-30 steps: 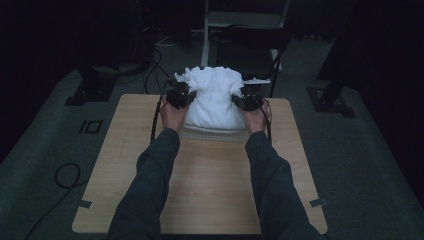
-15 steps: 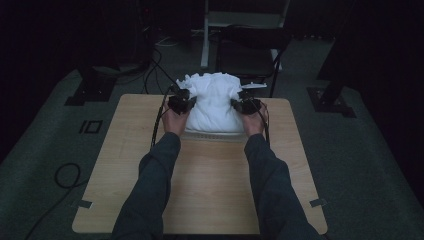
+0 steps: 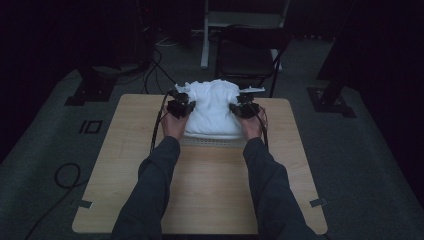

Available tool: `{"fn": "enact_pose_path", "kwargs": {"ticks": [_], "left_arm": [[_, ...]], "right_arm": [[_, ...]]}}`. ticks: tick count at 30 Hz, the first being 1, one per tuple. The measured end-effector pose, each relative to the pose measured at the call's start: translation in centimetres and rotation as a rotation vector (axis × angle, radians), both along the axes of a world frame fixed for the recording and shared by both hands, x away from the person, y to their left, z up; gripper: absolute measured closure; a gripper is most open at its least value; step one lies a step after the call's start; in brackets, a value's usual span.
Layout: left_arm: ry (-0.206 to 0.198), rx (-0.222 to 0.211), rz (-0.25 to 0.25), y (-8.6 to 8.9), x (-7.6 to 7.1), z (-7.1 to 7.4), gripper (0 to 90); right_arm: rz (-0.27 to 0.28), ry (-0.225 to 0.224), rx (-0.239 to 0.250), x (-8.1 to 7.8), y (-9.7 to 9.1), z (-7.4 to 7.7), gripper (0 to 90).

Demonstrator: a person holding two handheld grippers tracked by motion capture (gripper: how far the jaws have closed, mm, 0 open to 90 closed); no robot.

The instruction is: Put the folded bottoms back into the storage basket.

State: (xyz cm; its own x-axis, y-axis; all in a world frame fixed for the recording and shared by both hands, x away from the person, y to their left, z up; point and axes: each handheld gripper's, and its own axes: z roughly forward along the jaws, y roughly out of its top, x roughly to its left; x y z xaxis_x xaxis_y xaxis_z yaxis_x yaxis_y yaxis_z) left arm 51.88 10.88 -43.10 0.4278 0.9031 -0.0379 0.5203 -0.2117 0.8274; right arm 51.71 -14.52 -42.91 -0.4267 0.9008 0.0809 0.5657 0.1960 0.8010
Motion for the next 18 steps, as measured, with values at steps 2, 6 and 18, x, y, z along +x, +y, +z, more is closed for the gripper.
{"fn": "enact_pose_path", "kwargs": {"ticks": [2,6,18], "left_arm": [[-0.019,-0.001,-0.002,-0.2,0.0,0.7,78.5],[-0.042,-0.005,-0.002,-0.4,0.0,1.5,78.6],[0.027,0.038,-0.014,-0.9,0.4,-0.8,78.5]], "right_arm": [[-0.002,-0.018,0.001,0.1,-0.1,0.8,78.2],[-0.01,-0.05,-0.002,0.2,-0.2,1.8,78.2],[-0.013,-0.006,-0.018,0.4,-0.4,-0.4,78.2]]}}
